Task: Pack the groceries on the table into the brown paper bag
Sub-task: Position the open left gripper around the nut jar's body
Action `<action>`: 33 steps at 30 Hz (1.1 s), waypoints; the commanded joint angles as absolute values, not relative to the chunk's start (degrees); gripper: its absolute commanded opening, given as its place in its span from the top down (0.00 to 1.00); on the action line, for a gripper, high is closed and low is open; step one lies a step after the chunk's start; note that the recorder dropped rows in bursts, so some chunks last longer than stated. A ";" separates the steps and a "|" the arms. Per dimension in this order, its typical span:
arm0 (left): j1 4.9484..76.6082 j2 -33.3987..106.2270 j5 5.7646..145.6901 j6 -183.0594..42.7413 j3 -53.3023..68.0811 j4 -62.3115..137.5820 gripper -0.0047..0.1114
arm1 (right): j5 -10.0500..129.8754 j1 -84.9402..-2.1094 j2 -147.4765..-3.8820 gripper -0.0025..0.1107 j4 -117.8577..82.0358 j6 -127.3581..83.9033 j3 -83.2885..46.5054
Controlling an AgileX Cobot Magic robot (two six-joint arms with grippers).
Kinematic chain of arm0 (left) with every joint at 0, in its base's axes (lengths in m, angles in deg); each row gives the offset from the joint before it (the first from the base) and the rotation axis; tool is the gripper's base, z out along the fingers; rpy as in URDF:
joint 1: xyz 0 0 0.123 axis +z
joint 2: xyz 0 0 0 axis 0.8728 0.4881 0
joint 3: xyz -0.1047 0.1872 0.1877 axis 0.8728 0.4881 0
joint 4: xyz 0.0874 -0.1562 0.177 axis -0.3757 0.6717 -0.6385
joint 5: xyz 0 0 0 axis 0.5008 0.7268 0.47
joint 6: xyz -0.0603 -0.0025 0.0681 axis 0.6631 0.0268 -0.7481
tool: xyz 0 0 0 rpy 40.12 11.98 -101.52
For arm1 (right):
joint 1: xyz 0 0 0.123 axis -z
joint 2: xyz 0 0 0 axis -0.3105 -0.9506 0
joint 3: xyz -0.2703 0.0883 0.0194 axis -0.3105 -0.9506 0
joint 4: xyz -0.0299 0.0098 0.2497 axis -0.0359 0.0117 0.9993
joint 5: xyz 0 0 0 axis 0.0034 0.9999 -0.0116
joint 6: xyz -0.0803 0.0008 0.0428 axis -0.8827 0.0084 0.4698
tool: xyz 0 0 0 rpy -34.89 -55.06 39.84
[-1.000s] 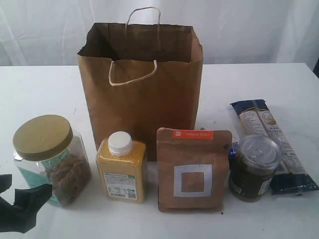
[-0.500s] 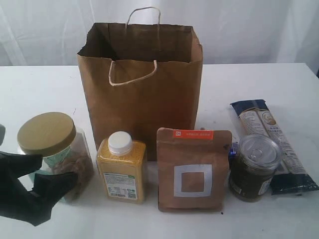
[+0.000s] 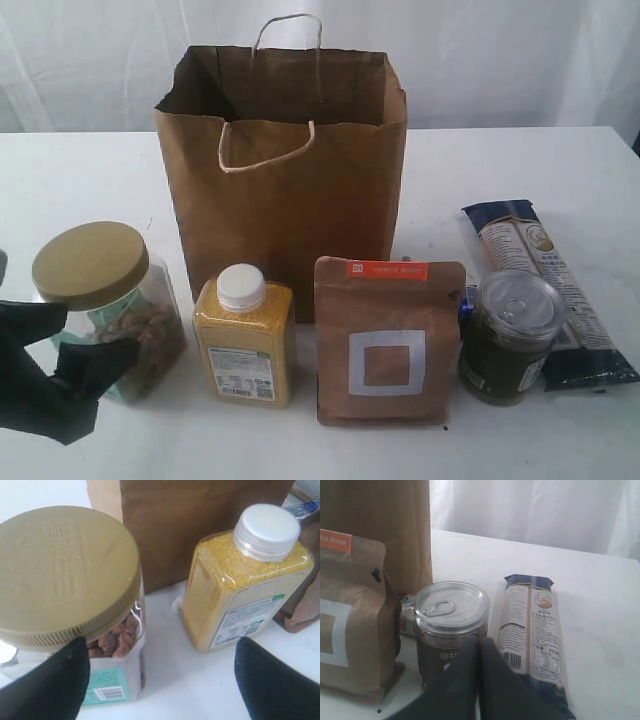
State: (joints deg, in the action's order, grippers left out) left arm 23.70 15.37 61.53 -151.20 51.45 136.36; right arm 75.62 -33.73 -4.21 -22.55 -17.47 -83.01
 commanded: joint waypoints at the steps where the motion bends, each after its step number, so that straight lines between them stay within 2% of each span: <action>1: 23.45 15.28 59.39 -152.05 51.32 137.58 0.27 | 75.09 -33.47 -3.88 0.98 -22.45 -17.32 -83.29; 6: 23.45 15.28 54.68 -149.37 51.45 137.58 0.27 | 74.97 -33.47 -3.88 0.98 -22.45 -17.32 -83.29; 12: 23.45 15.28 54.90 -130.00 55.76 130.96 0.27 | 74.97 -33.47 -3.88 0.98 -22.45 -17.32 -83.29; 27: 23.45 15.28 55.06 -130.55 56.66 128.54 0.27 | 75.08 -33.47 -3.88 0.98 -22.45 -17.32 -83.29; 29: 23.45 15.28 55.96 -128.44 56.66 123.95 0.27 | 75.08 -33.47 -3.88 0.98 -22.45 -17.32 -83.29; 33: 23.45 15.28 58.42 -100.90 57.67 94.87 0.27 | 75.00 -33.47 -3.88 0.98 -22.45 -17.32 -83.29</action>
State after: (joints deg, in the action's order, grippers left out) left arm 23.70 15.37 56.19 -116.89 56.58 110.75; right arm 75.62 -33.73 -4.21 -22.55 -17.47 -83.01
